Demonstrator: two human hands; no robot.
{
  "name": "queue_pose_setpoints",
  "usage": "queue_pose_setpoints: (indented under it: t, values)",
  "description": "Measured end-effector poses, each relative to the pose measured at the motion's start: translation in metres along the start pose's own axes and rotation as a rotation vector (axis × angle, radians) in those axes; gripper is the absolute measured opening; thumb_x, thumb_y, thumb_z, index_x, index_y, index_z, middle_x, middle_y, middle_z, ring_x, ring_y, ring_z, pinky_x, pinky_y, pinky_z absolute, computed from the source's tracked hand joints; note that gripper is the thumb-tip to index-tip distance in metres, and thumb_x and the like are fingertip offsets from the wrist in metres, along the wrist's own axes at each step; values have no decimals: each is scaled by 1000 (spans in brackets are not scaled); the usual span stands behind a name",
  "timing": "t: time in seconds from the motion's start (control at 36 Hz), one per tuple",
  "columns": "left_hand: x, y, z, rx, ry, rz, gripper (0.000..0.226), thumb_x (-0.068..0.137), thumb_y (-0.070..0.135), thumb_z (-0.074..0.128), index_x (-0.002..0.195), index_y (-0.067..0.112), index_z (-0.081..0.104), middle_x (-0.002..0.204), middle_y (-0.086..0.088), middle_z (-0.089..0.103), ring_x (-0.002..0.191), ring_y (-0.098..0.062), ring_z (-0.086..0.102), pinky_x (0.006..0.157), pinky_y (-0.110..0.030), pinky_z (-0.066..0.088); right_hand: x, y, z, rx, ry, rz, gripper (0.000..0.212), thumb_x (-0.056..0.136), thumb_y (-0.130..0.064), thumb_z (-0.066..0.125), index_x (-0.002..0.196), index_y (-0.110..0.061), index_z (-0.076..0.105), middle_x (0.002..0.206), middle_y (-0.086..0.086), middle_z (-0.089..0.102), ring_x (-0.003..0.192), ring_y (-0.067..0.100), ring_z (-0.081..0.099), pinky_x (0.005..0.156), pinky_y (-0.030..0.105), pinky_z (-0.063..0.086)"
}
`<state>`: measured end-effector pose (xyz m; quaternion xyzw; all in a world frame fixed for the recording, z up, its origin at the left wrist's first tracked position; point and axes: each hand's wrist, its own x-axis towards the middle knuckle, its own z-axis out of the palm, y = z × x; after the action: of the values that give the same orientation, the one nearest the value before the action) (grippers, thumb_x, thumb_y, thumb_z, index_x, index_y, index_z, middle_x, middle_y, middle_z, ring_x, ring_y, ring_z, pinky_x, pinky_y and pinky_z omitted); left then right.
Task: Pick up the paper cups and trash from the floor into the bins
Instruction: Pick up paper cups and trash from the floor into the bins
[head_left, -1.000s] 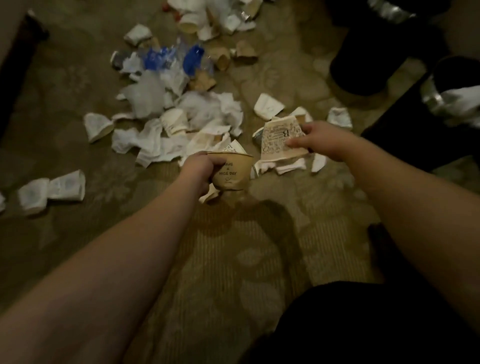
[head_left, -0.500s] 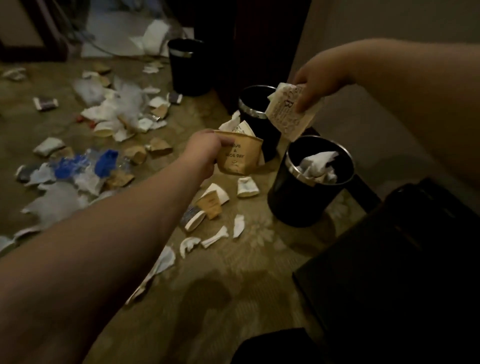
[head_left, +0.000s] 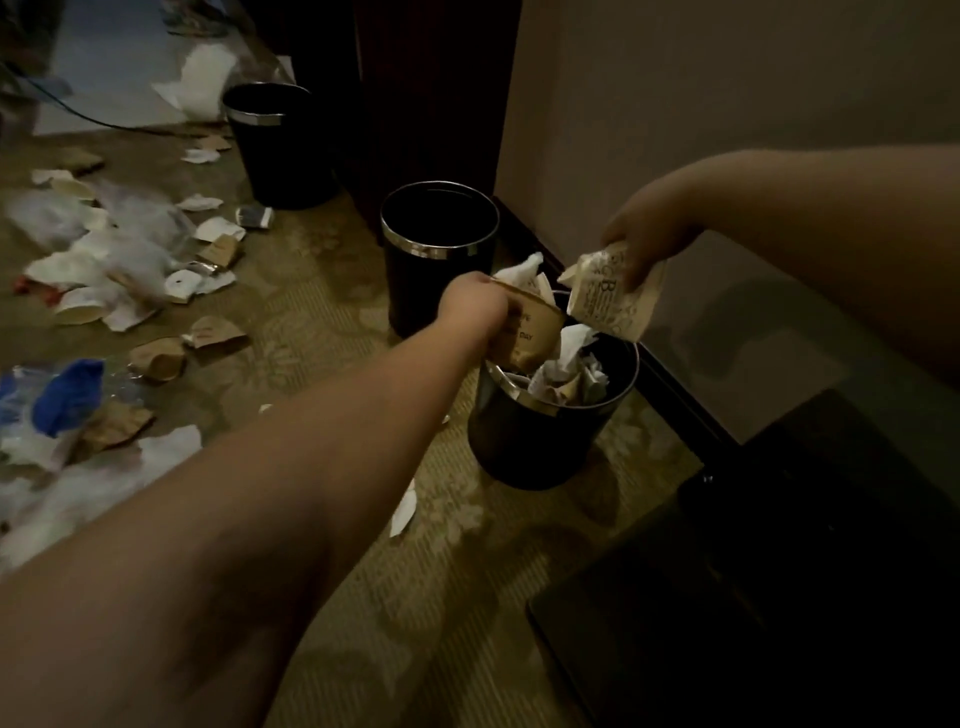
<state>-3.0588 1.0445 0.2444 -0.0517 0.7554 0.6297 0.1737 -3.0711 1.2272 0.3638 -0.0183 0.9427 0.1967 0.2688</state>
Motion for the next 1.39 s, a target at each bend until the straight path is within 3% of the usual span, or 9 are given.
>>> queue_pose_setpoints:
  t: [0.17, 0.31, 0.39, 0.5, 0.67, 0.81, 1.0, 1.22, 1.39]
  values:
    - [50, -21, 33, 118, 49, -55, 25, 77, 9, 67, 102, 14, 65, 89, -14, 71, 79, -34, 70, 73, -49, 62, 36, 8, 31, 34, -90, -77, 52, 88, -37, 72, 133, -19, 53, 108, -2, 56, 96, 17, 53, 84, 33, 40]
    - [61, -28, 51, 262, 44, -36, 28, 86, 13, 63, 114, 13, 61, 102, -12, 69, 92, -34, 68, 84, -48, 59, 54, 7, 52, 42, -114, -143, 59, 85, -46, 73, 134, -21, 52, 113, -2, 55, 100, 18, 52, 86, 35, 40]
    - [56, -28, 51, 485, -35, -31, 37, 92, 16, 66, 126, 6, 55, 113, -13, 64, 101, -30, 65, 91, -44, 56, 64, 3, 65, 62, -127, -151, 72, 85, -45, 74, 145, -23, 42, 135, 4, 52, 115, 24, 51, 96, 37, 41]
    - [59, -24, 41, 549, -61, 30, 59, 87, 22, 74, 137, 10, 45, 121, -11, 60, 98, -23, 63, 86, -38, 57, 75, -5, 76, 11, -66, -113, 99, 83, -42, 77, 158, -23, 17, 160, 9, 25, 142, 32, 33, 111, 43, 34]
    - [55, -13, 3, 492, -9, 139, 45, 91, 26, 68, 132, 13, 55, 116, -3, 61, 92, -15, 56, 74, -28, 49, 68, -17, 63, 11, -25, -135, 83, 88, -38, 73, 155, -23, 27, 149, 10, 44, 128, 30, 50, 103, 41, 45]
    - [39, -20, -39, 426, 21, 125, 35, 91, 26, 67, 124, 16, 61, 111, -5, 63, 101, -21, 62, 90, -39, 56, 51, -36, 41, -8, -12, -127, 69, 92, -36, 68, 151, -19, 35, 137, 11, 51, 116, 30, 55, 91, 37, 46]
    - [-5, -41, -111, 409, 58, 132, 23, 94, 23, 63, 117, 16, 62, 98, 2, 62, 84, -7, 57, 64, -21, 46, 18, -96, 4, -44, 36, -173, 56, 94, -39, 63, 144, -21, 45, 136, 8, 54, 117, 29, 55, 96, 41, 47]
    - [-77, -85, -209, 574, 136, 64, 34, 95, 28, 62, 126, 15, 60, 120, -6, 63, 102, -18, 59, 84, -31, 49, -24, -216, -14, 58, 163, -289, 52, 95, -46, 60, 142, -29, 46, 135, 5, 53, 118, 28, 54, 94, 40, 45]
    - [-137, -138, -282, 726, 197, -27, 36, 96, 31, 60, 128, 16, 59, 122, -4, 62, 106, -20, 58, 85, -31, 45, -39, -315, 9, 195, 202, -363, 62, 94, -47, 61, 148, -24, 41, 145, 7, 49, 129, 29, 49, 102, 41, 42]
